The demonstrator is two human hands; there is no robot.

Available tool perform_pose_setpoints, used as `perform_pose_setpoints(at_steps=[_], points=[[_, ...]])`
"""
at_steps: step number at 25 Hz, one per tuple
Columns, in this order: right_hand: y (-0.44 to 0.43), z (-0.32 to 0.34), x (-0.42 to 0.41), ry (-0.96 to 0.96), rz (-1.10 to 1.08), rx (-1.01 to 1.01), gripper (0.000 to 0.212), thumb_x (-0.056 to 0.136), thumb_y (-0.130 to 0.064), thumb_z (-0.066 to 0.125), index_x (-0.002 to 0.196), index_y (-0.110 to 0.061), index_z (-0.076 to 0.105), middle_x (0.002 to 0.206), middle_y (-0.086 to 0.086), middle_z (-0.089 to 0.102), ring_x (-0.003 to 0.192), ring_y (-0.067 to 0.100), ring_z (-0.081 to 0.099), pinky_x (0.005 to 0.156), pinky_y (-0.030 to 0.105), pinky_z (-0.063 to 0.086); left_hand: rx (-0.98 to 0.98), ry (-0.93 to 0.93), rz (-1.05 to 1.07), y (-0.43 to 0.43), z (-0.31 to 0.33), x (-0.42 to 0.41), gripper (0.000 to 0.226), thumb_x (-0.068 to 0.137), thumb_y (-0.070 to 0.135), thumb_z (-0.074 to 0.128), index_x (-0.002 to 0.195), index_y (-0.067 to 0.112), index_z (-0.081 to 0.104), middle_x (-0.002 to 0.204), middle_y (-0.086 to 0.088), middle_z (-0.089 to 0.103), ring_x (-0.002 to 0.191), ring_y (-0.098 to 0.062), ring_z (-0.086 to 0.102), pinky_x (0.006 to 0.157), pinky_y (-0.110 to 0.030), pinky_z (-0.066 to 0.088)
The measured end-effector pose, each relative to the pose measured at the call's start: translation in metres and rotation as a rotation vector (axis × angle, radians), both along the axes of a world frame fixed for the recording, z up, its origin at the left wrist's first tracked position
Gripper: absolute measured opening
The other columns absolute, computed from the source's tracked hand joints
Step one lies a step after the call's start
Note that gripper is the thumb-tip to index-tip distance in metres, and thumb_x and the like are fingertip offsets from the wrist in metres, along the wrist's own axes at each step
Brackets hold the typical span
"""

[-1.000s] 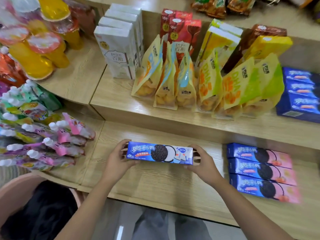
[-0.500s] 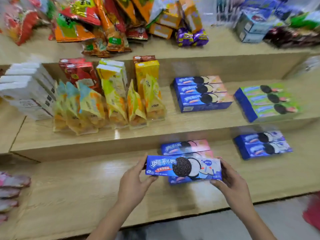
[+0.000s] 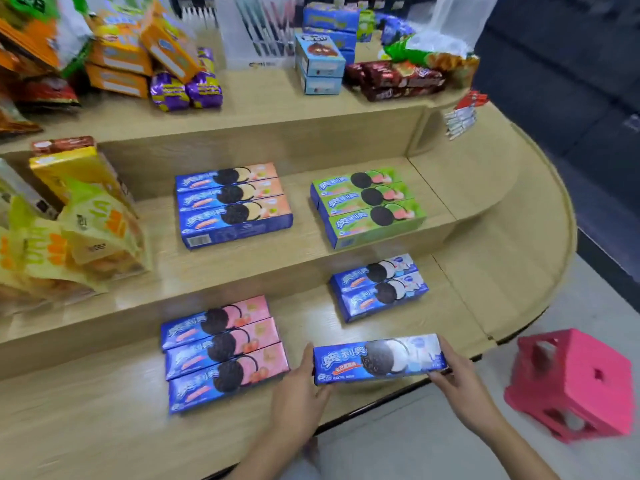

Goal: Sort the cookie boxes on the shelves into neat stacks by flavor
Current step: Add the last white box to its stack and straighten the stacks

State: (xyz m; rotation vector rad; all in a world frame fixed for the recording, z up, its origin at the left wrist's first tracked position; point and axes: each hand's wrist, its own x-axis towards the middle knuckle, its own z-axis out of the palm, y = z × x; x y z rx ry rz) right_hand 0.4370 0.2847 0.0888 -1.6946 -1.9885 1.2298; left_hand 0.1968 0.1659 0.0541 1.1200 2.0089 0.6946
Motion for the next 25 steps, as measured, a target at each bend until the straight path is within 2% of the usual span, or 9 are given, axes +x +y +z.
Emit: perform_pose_setpoints(at_steps=[2, 6, 10, 12, 15, 18, 20, 23, 25], points=[[0.028, -0.021, 0.012, -0.044, 0.018, -0.036, 0.062, 0.073, -0.018, 0.053, 0.131, -0.036, 0.039, 0.107, 0.003, 0.064, 0.093, 0.024, 0.056, 0.075, 0.017, 0.043, -0.053, -0.058, 0.015, 0.025, -0.02, 0.013, 0.079, 0.081, 0.025, 0.063, 0.146, 0.017, 0.019, 0.121, -0.001, 0.065, 0.111, -0.023, 0.06, 0.086, -0.032, 0.048], [0.074, -0.041, 0.011, -0.066, -0.019, -0.11, 0.059, 0.072, 0.007, 0.053, 0.118, -0.03, 0.048, 0.1, -0.015, 0.066, 0.085, -0.013, 0.059, 0.079, 0.012, 0.046, -0.134, -0.121, 0.115, 0.066, -0.047, 0.031, 0.066, 0.08, 0.009, 0.063, 0.139, 0.009, 0.033, 0.121, -0.007, 0.065, 0.11, -0.025, 0.06, 0.081, -0.028, 0.045], [0.117, -0.066, 0.02, -0.044, -0.031, -0.192, 0.059, 0.073, 0.012, 0.058, 0.125, -0.014, 0.051, 0.101, 0.001, 0.067, 0.083, -0.011, 0.059, 0.082, 0.023, 0.048, -0.135, -0.167, 0.292, 0.097, -0.057, 0.046, 0.059, 0.078, 0.006, 0.064, 0.132, 0.006, 0.04, 0.114, -0.01, 0.069, 0.104, -0.028, 0.064, 0.077, -0.031, 0.047], [0.132, -0.067, 0.022, -0.044, -0.056, -0.217, 0.058, 0.073, 0.011, 0.061, 0.125, -0.011, 0.05, 0.102, 0.005, 0.066, 0.088, 0.002, 0.06, 0.084, 0.027, 0.048, -0.121, -0.193, 0.357, 0.108, -0.057, 0.055, 0.054, 0.078, 0.003, 0.064, 0.128, 0.006, 0.043, 0.108, -0.009, 0.071, 0.099, -0.029, 0.066, 0.077, -0.034, 0.049], [0.162, -0.072, 0.024, -0.035, 0.007, -0.248, 0.047, 0.073, 0.014, 0.06, 0.113, -0.01, 0.053, 0.095, -0.006, 0.065, 0.083, -0.008, 0.061, 0.073, 0.005, 0.045, -0.098, -0.243, 0.455, 0.125, -0.055, 0.07, 0.06, 0.073, 0.011, 0.067, 0.127, 0.015, 0.042, 0.101, 0.004, 0.069, 0.097, -0.026, 0.068, 0.083, -0.038, 0.053], [0.186, -0.076, 0.021, -0.005, 0.094, -0.265, 0.051, 0.075, 0.014, 0.059, 0.122, -0.003, 0.046, 0.097, -0.003, 0.062, 0.078, -0.01, 0.06, 0.066, -0.001, 0.041, -0.046, -0.316, 0.592, 0.134, -0.069, 0.087, 0.064, 0.064, 0.026, 0.065, 0.122, 0.036, 0.04, 0.1, 0.017, 0.067, 0.096, -0.021, 0.068, 0.083, -0.044, 0.055], [0.199, -0.077, 0.022, 0.001, 0.139, -0.308, 0.067, 0.075, 0.009, 0.062, 0.134, -0.007, 0.035, 0.107, 0.004, 0.06, 0.085, 0.001, 0.06, 0.067, -0.001, 0.042, -0.014, -0.306, 0.645, 0.142, -0.061, 0.094, 0.067, 0.062, 0.019, 0.067, 0.124, 0.036, 0.045, 0.094, 0.033, 0.066, 0.095, -0.011, 0.067, 0.083, -0.034, 0.054], [0.214, -0.08, 0.025, -0.009, 0.266, -0.357, 0.064, 0.07, -0.004, 0.069, 0.128, -0.014, 0.044, 0.114, 0.008, 0.063, 0.098, 0.022, 0.063, 0.077, 0.009, 0.047, 0.002, -0.298, 0.632, 0.146, -0.049, 0.096, 0.072, 0.066, -0.009, 0.068, 0.11, 0.042, 0.041, 0.087, 0.054, 0.055, 0.085, 0.018, 0.059, 0.075, -0.002, 0.044], [0.22, -0.063, 0.024, 0.017, 0.256, -0.328, 0.066, 0.073, -0.005, 0.071, 0.132, -0.011, 0.04, 0.123, 0.006, 0.057, 0.104, 0.021, 0.058, 0.089, 0.024, 0.046, -0.019, -0.264, 0.618, 0.146, -0.034, 0.093, 0.085, 0.065, -0.021, 0.06, 0.122, 0.037, 0.036, 0.113, 0.044, 0.055, 0.102, 0.007, 0.056, 0.087, -0.007, 0.043]])
